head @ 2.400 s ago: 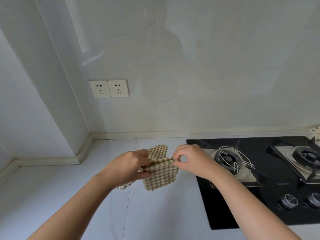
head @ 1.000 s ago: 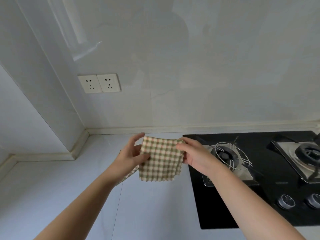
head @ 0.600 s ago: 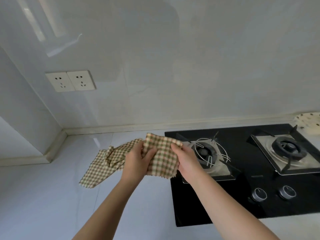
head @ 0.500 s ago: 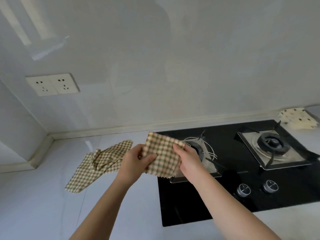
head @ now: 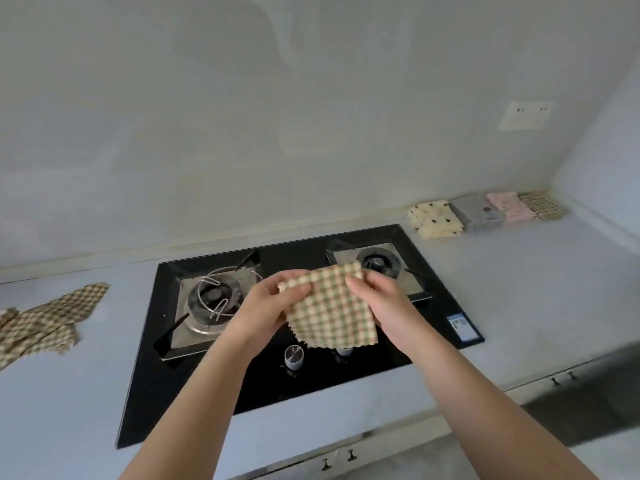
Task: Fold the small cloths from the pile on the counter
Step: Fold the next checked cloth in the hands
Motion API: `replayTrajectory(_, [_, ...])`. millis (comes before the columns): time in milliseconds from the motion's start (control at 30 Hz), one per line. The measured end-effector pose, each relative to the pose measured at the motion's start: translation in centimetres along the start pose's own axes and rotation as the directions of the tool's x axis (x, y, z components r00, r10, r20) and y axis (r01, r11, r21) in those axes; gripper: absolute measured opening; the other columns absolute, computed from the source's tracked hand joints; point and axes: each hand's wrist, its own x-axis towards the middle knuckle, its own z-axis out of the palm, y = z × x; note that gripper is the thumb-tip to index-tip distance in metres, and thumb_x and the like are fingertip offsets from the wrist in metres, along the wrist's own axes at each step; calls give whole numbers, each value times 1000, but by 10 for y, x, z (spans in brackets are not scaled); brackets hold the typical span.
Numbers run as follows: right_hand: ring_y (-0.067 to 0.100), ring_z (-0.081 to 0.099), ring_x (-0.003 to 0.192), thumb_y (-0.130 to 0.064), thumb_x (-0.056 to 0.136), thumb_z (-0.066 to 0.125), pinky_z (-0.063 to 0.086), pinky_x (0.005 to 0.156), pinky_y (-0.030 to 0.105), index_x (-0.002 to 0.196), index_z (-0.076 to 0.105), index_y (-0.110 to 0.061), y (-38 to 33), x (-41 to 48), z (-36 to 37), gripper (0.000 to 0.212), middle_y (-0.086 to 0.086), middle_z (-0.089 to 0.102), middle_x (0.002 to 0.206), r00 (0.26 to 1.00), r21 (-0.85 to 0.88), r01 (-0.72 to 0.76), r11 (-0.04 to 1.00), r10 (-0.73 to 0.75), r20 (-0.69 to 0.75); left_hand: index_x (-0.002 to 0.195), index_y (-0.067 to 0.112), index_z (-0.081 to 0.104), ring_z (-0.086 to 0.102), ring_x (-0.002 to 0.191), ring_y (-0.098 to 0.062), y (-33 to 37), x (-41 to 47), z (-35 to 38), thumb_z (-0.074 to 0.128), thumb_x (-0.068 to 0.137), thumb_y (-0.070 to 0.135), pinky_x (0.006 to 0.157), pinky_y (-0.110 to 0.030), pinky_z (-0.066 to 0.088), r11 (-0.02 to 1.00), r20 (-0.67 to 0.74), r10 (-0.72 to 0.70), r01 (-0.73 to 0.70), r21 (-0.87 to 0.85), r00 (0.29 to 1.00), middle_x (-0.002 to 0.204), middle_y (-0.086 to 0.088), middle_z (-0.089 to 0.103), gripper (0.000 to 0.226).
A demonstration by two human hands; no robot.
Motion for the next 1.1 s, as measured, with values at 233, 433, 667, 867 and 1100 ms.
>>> replayTrajectory(233, [16,66,78,-35,100,51,54,71,33,92,63,-19,12,3,-110,21,2,70,87,954,-105,42,994,-71,-292,92,5,66,67,78,-19,-49,50,136,55,97,30,76,-32,53,1000,-195,-11,15,17,981,86,-6,71,28])
replayTrajectory(433, [7,40,53,-29,104,38,33,49,20,82,48,-10,26,30,-206,31,-1,46,64,830,-473,76,878,-318,-457,67,12,40,34,52,-3,-67,112,243,45,101,30,49,-17,32,884,-277,310,-169,435,909,61,3,41,38])
replayTrajectory(667, [11,53,65,-33,103,43,42,60,26,83,52,-11,4,75,-358,32,2,56,72,798,-425,6,905,-260,-544,95,15,68,69,81,-12,-70,210,363,61,92,38,73,-29,55,997,-88,-27,33,71,996,90,1,74,24])
replayTrajectory(867, [22,71,95,-40,95,59,54,93,41,102,70,-16,-1,101,-479,28,3,75,99,860,161,-213,964,263,-437,90,24,63,67,88,-12,-75,280,450,57,96,33,70,-24,51,980,-64,-43,55,193,997,94,5,70,11])
replayTrajectory(1100, [24,67,100,-31,99,53,52,95,45,96,66,-17,16,160,-591,20,7,71,105,835,54,-226,973,222,-504,110,15,61,67,90,-16,-101,379,534,56,96,27,69,-31,58,949,22,-138,126,289,990,103,-1,68,19])
